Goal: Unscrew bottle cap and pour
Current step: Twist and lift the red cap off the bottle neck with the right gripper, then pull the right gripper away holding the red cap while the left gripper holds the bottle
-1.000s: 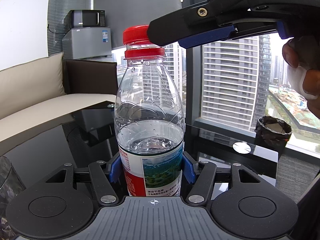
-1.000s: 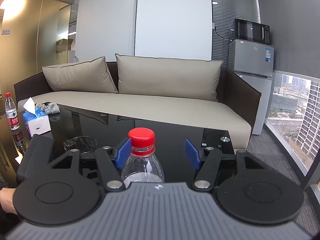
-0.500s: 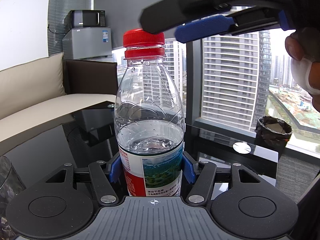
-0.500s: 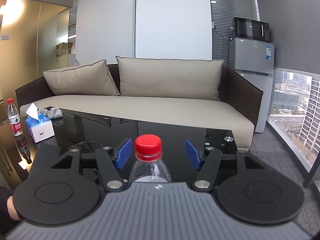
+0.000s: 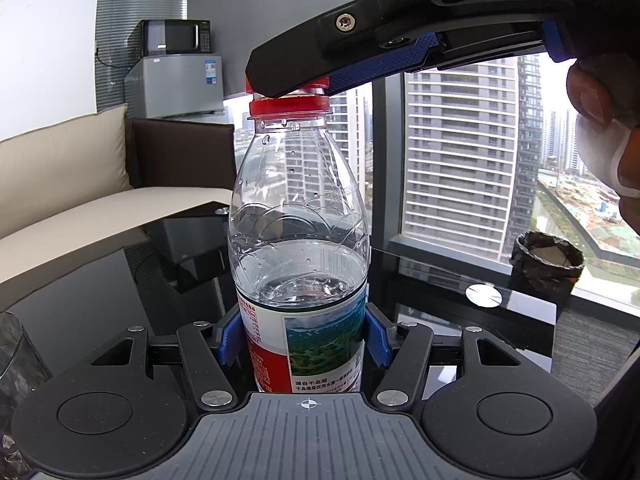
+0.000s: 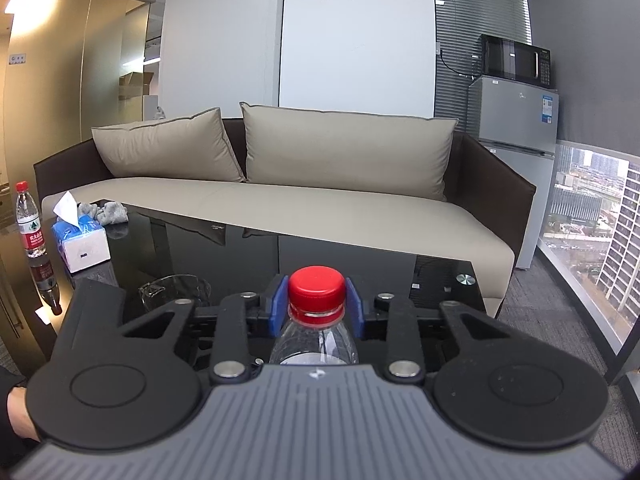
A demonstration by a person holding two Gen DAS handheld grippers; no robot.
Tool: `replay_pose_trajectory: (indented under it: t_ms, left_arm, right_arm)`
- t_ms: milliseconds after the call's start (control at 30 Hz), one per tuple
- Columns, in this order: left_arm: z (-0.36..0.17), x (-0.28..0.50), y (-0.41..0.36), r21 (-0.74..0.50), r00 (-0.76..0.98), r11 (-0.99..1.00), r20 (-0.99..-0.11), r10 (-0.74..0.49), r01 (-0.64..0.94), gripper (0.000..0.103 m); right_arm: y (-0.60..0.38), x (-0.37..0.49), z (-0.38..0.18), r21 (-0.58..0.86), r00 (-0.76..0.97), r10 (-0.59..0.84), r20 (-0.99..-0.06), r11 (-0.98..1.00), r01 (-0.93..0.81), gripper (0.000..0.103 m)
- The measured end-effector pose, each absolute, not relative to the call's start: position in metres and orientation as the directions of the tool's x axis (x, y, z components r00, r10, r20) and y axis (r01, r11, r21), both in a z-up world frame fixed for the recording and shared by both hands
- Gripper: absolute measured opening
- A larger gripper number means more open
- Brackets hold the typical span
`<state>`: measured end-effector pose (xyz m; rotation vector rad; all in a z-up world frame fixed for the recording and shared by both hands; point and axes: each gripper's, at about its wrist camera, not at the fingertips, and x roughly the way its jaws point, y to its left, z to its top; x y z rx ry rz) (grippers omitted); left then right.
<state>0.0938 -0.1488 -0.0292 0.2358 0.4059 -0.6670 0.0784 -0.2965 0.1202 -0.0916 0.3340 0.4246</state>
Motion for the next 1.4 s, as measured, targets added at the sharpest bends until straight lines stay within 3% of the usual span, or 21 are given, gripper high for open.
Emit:
replay_pose_trajectory:
  t_ms: [467, 1000, 1400]
  left_arm:
    - [-0.029, 0.095, -0.148, 0.08, 0.711, 0.763, -0.438, -0.551, 0.641, 0.057]
    - [-0.03, 0.095, -0.15, 0.081, 0.712, 0.764, -0.437, -0.55, 0.64, 0.057]
    - [-0.03, 0.093, -0.148, 0.081, 0.713, 0.765, -0.438, -0.548, 0.639, 0.057]
  right_arm:
    - [-0.325, 0.072, 0.129, 0.034, 0.914, 0.317, -0.252, 0.947, -0.319, 0.033]
    - [-0.36, 0.094, 0.036, 0.148, 0.857, 0.136, -0.498, 0.987, -0.07, 0.033]
    - [-0.353, 0.103, 0.001, 0.103, 0.812, 0.09, -0.577, 0.994, -0.037, 0.033]
